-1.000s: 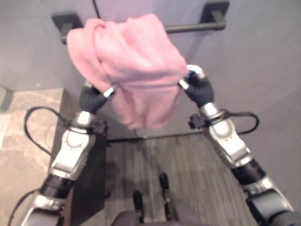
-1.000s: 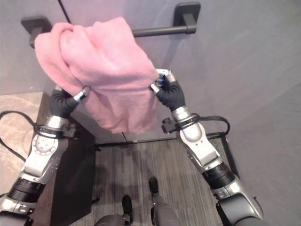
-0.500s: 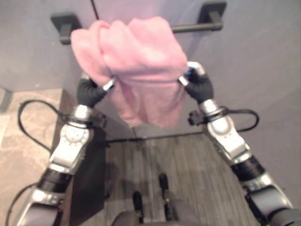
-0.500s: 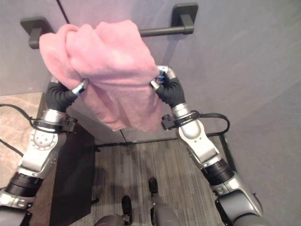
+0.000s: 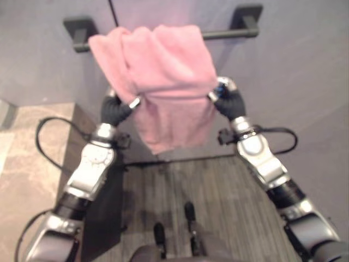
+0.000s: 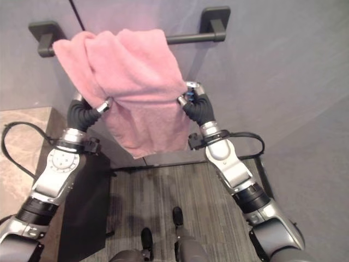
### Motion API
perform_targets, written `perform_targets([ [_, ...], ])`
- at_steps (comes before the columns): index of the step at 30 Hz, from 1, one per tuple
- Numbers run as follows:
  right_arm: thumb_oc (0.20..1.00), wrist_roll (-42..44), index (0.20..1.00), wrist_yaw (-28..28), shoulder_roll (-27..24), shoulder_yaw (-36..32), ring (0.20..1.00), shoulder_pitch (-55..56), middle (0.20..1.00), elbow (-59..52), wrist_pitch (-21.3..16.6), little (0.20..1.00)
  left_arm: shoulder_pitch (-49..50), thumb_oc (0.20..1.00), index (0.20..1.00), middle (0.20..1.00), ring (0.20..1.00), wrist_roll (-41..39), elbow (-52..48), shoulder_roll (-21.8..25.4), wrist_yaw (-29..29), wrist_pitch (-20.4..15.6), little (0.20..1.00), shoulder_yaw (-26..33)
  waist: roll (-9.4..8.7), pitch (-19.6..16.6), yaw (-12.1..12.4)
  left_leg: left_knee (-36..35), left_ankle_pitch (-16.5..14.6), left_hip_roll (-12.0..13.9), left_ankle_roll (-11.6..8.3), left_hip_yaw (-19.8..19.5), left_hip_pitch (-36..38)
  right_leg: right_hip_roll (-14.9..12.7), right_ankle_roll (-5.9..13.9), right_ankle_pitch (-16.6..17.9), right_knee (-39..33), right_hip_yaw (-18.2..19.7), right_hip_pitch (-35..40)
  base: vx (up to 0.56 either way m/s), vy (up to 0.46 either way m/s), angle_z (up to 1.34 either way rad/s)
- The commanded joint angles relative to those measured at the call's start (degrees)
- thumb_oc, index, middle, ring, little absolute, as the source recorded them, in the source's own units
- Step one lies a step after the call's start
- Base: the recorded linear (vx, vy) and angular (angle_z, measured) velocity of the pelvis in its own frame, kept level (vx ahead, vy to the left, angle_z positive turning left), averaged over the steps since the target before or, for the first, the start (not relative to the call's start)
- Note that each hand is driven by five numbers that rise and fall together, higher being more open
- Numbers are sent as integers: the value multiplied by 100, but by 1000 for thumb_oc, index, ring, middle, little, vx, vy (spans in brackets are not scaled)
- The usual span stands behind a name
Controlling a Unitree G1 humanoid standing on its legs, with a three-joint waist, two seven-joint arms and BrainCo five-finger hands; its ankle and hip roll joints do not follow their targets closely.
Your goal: Put brush and paste in cup on sink, flatten towel.
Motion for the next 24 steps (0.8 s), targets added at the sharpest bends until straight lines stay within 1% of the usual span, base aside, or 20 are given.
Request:
perform_targets([
  [1,200,20,200,-292,-46,-949,200,-7,200,-203,-331,200,-267,200,200,200,200,-107,108,321,465,-274,200,304,39,-177,34,234,-235,-96,182,-249,-202,-149,375,-757,-9,-123,495,33,-17,0],
  [2,200,-31,200,-352,-13,-978,200,35,200,-144,-324,200,-175,200,200,200,200,-372,141,161,505,-294,200,353,44,-178,40,243,-238,-98,186,-247,-196,-155,374,-759,-9,-120,498,0,0,0],
  [3,200,-83,200,-454,34,-989,200,98,200,-29,-314,200,-142,200,200,200,200,-379,259,33,556,-227,200,348,60,-184,32,241,-241,-95,186,-236,-186,-155,369,-761,-9,-115,506,0,0,0],
  [4,200,-30,200,-432,63,-973,200,126,200,14,-297,200,-150,200,200,200,200,-186,292,51,517,-147,200,305,79,-186,25,237,-242,-92,185,-219,-172,-152,369,-766,-9,-105,508,0,0,0],
  [5,200,-28,200,-430,63,-974,200,127,200,16,-297,200,-151,200,200,200,200,-179,292,49,520,-145,200,302,78,-185,29,235,-242,-91,185,-217,-169,-151,369,-766,-9,-103,509,0,0,0],
  [6,200,9,200,-375,47,-961,200,120,200,-20,-266,200,-162,216,216,216,216,-28,273,121,518,-128,216,308,90,-185,24,231,-240,-89,182,-207,-162,-148,369,-770,-9,-101,511,23,-34,-4],
  [7,200,63,200,-332,20,-1038,200,174,200,-178,-256,200,-5,523,523,523,523,-411,266,33,556,-223,523,495,117,-192,41,234,-243,-93,177,-208,-157,-150,368,-780,-9,-97,514,29,-42,-4],
  [8,200,50,200,-357,28,-1067,200,224,200,-174,-235,200,97,956,956,956,956,-592,321,-91,605,-205,956,556,134,-201,39,230,-242,-96,174,-203,-154,-152,368,-786,-9,-93,515,30,-43,-4],
  [9,200,9,200,-385,27,-1087,200,261,200,-156,-216,200,170,1000,1000,1000,1000,-548,324,-116,611,-156,1000,596,156,-207,38,226,-240,-93,172,-186,-147,-152,366,-793,-9,-96,522,0,0,0],
  [13,200,100,200,-302,3,-1150,200,343,200,-259,-155,200,484,1000,1000,1000,1000,-713,197,-30,432,-150,1000,786,211,-235,62,217,-238,-94,164,-173,-116,-145,364,-808,-9,-102,549,9,-16,0],
  [14,200,145,200,-264,-4,-1178,200,388,200,-266,-152,200,597,667,667,667,667,-764,180,-17,384,-135,667,866,232,-248,71,216,-241,-92,161,-168,-101,-146,360,-818,-9,-102,558,0,0,0],
  [15,200,131,200,-220,-24,-1226,200,434,200,-260,-121,200,731,200,200,200,200,-844,152,36,276,-126,200,945,265,-272,86,204,-238,-90,154,-168,-74,-143,351,-841,-9,-109,589,0,0,0],
  [18,200,127,200,-182,-8,-1267,200,513,200,-242,-124,200,923,200,200,200,200,-889,143,53,191,-112,200,1034,298,-306,112,186,-231,-86,142,-178,-30,-140,342,-869,-9,-144,637,4,-11,2],
  [19,200,166,200,-167,14,-1258,200,525,200,-228,-135,200,934,272,272,272,272,-916,160,44,177,-107,272,1028,301,-311,113,183,-228,-83,139,-184,-23,-140,338,-876,-9,-155,647,1,-25,4],
  [20,200,171,200,-137,20,-1245,200,518,200,-222,-116,200,928,200,200,200,200,-918,157,66,122,-101,200,997,309,-320,110,176,-223,-83,134,-189,-16,-138,338,-883,-9,-167,656,-3,-27,6],
  [23,200,210,200,-91,62,-1204,200,515,200,-199,-128,200,904,200,200,200,200,-859,185,86,107,-100,200,977,311,-331,111,151,-211,-80,127,-205,4,-138,333,-892,-9,-195,675,-5,-17,4],
  [24,200,205,200,-81,82,-1183,200,511,200,-184,-121,200,888,746,746,746,746,-846,205,67,112,-85,746,961,312,-336,115,141,-208,-79,126,-216,11,-139,329,-895,-9,-203,682,0,0,0],
])
